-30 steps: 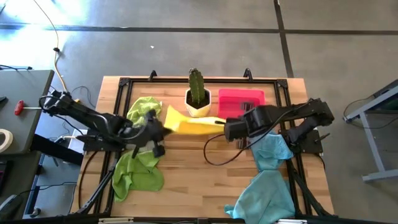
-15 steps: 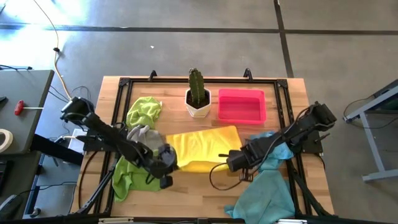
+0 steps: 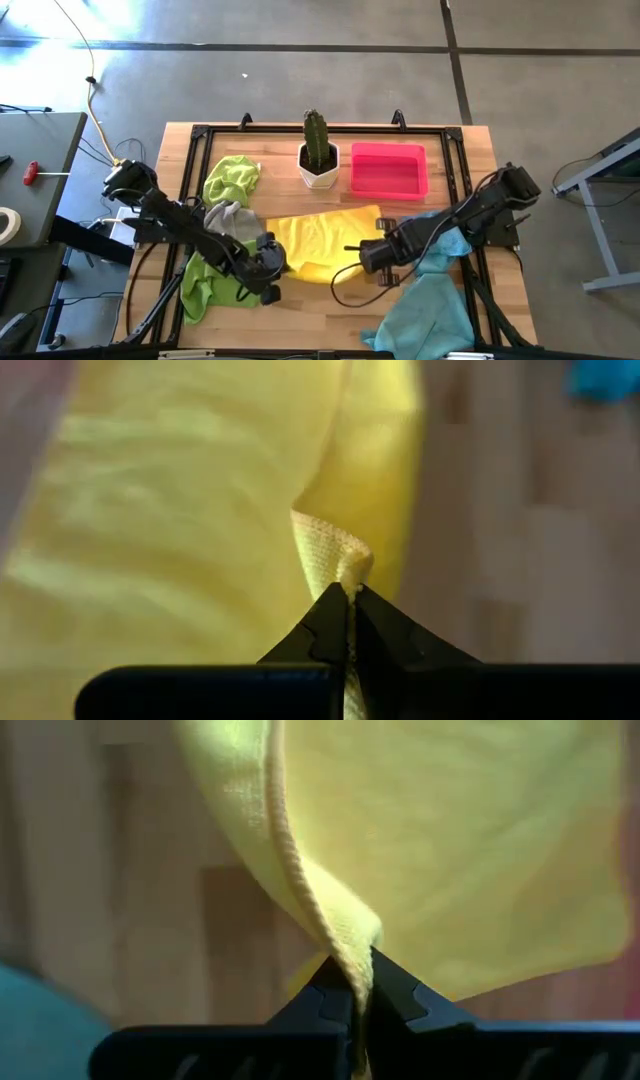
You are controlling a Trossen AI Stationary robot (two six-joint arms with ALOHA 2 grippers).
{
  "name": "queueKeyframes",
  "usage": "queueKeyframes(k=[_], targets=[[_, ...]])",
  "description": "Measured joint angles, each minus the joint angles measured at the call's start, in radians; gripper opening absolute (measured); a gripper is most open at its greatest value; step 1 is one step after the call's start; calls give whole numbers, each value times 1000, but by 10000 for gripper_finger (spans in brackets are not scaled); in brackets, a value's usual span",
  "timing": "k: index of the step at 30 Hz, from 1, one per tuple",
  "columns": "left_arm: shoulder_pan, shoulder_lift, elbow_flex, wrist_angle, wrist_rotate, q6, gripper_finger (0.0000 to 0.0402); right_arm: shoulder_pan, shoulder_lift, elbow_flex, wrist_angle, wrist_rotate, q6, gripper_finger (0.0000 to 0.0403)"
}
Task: Fold microfiber towels
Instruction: Fold the yellow microfiber towel
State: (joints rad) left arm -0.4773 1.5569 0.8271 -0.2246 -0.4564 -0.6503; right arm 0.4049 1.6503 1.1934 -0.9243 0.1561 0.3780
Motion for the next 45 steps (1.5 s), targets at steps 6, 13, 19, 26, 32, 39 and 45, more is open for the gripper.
queueKeyframes(k=[6, 13, 19, 26, 32, 39, 45], targets=[[28, 0, 0, -155, -107, -44, 3, -84, 0, 0, -33, 51, -73, 0], [40, 0, 0, -205, -277, -53, 3, -186, 0, 0, -38, 49, -91, 0], [46, 0, 0, -238, -390, -53, 3, -271, 0, 0, -44, 41, -101, 0], [100, 0, 0, -250, -386, -54, 3, -345, 22, 0, -48, 36, -117, 1], [161, 0, 0, -251, -318, -54, 3, -368, 61, 0, -58, 8, -133, 1], [188, 0, -2, -257, -292, -54, 3, -368, 91, 0, -54, 27, -196, 7], [196, 0, -2, -257, -278, -54, 3, -368, 97, 0, -76, 43, -202, 76]])
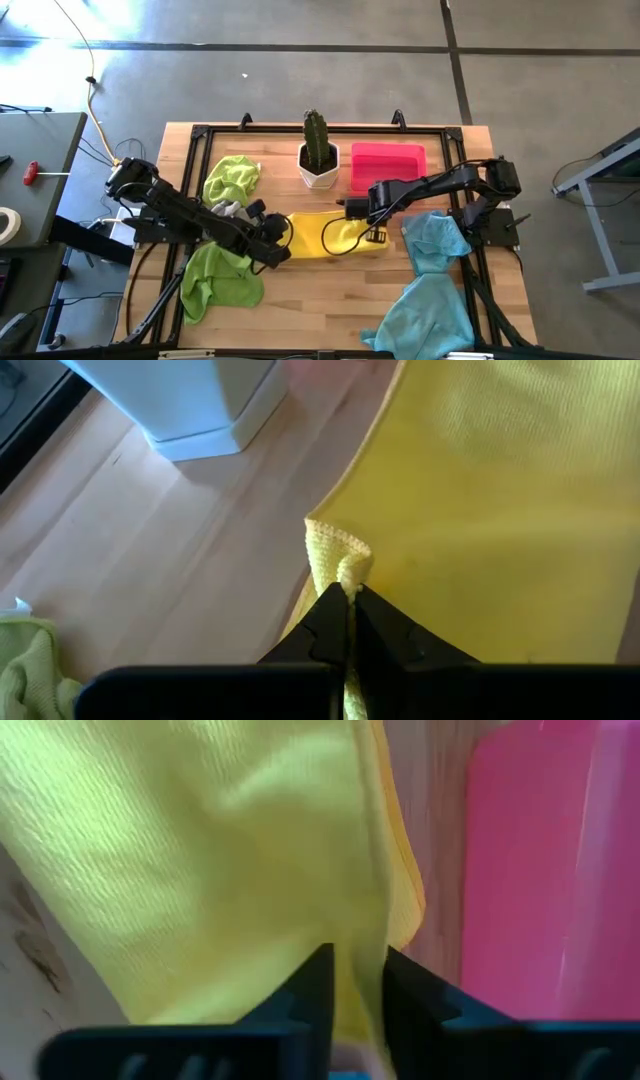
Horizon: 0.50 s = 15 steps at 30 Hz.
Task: Fold microfiber towels
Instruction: Fold the yellow microfiber towel
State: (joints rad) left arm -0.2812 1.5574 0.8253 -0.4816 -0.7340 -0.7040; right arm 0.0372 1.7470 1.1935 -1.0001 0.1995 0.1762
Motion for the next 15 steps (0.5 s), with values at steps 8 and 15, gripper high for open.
queueKeyframes(k=[8, 15], targets=[[1, 0, 0, -3, 24, 0, 3, 12, -5, 30, -91, -3, 101, 140], [1, 0, 0, -20, 60, 0, 37, 110, -16, -6, 68, -11, 167, 142]])
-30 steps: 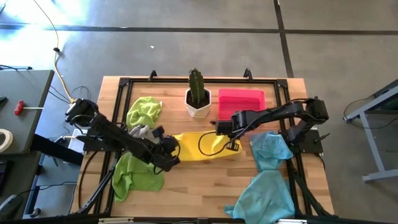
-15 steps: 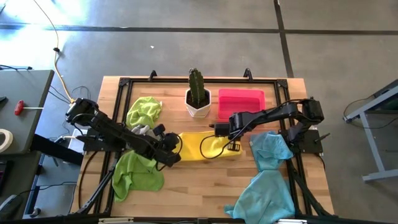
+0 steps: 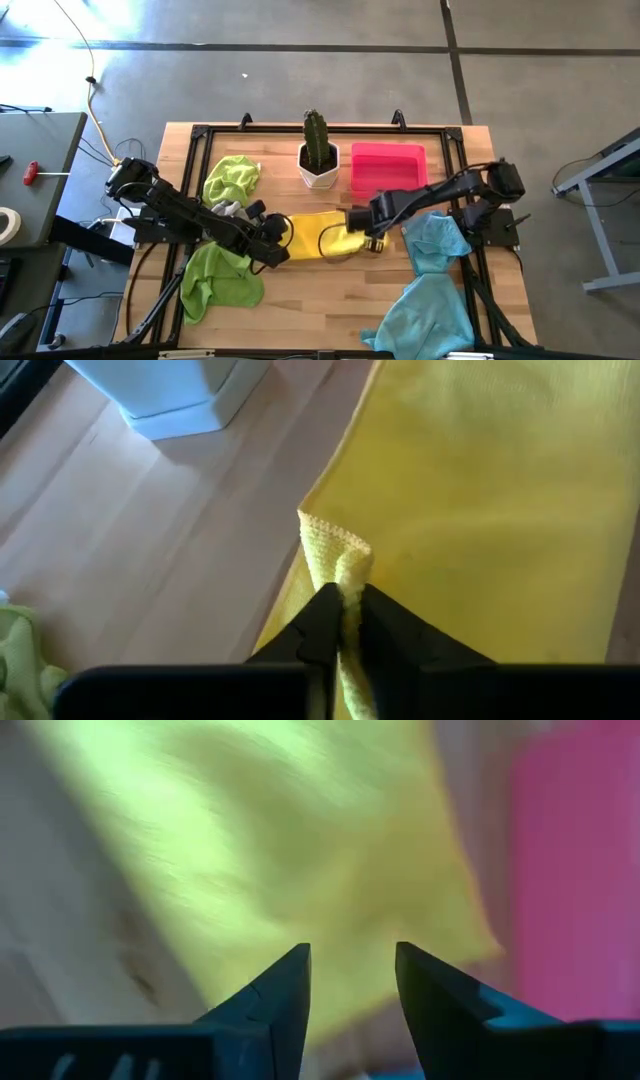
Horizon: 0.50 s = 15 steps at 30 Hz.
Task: Fold microfiber towels
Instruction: Fold the yellow microfiber towel
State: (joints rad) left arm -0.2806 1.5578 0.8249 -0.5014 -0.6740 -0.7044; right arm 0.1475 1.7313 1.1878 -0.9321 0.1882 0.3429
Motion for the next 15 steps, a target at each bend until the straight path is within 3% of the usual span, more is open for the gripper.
queueKeyframes(k=[3, 10, 13, 15], targets=[[0, 0, 0, -3, 1, 0, 75, 40, 0, -44, 121, 15, 12, 142], [0, 0, 2, -8, -68, 63, 163, 72, 1, -143, 206, 92, 155, 142], [0, 0, 16, 6, -28, 71, 175, 78, 1, -199, 243, 97, 200, 142], [0, 0, 16, 20, 51, 84, 176, 86, 1, -237, 279, 93, 222, 142]])
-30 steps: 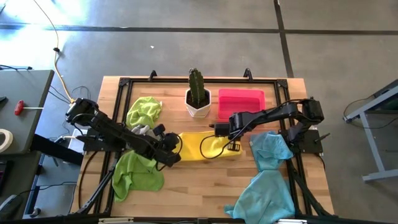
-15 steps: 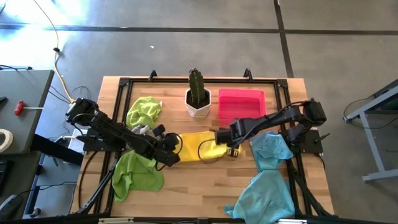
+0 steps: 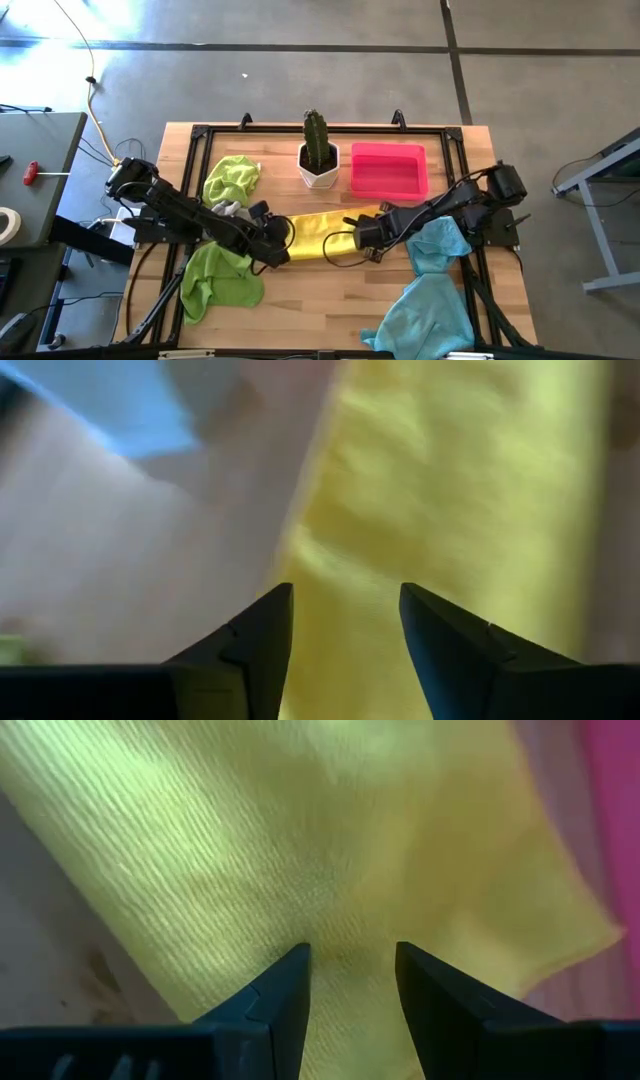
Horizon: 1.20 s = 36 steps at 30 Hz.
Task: Fold microfiber towels
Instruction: Fold the yellow microfiber towel
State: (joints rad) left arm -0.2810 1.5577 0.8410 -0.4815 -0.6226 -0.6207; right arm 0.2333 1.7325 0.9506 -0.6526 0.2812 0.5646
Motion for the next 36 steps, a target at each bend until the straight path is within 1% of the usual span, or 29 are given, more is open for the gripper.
queueKeyframes(k=[2, 3, 7, 10, 13, 15, 18, 23, 26, 32, 34, 36], targets=[[0, 4, -4, 22, 76, 8, 175, 10, -2, -29, 35, 6, 15, 142], [-1, 9, -9, 38, 98, 7, 173, 15, -5, -43, 51, 11, 22, 142], [-9, 34, -30, 63, 114, -2, 169, 37, -5, -57, 46, 26, 40, 142], [-9, 70, -56, 102, 120, -2, 168, 57, -5, -51, 34, 28, 13, 142], [-8, 114, -63, 111, 180, -5, 167, 76, -2, -36, 8, 23, -5, 142], [-9, 135, -59, 126, 203, -39, 167, 92, -2, -22, -23, 20, 1, 142], [-32, 158, -58, 155, 227, -134, 167, 118, -8, 2, -72, 7, 19, 142], [-113, 168, -55, 243, 261, -233, 167, 164, -41, 23, -105, 21, 103, 142], [-154, 173, -34, 260, 260, -266, 167, 188, -54, 23, -130, 66, 173, 142], [-190, 175, 20, 261, 251, -260, 167, 231, -57, 23, -250, 149, 374, 142], [-191, 175, 28, 258, 244, -226, 167, 235, -58, 20, -298, 181, 412, 142], [-190, 175, 32, 261, 235, -204, 167, 234, -63, 9, -348, 187, 428, 142]])
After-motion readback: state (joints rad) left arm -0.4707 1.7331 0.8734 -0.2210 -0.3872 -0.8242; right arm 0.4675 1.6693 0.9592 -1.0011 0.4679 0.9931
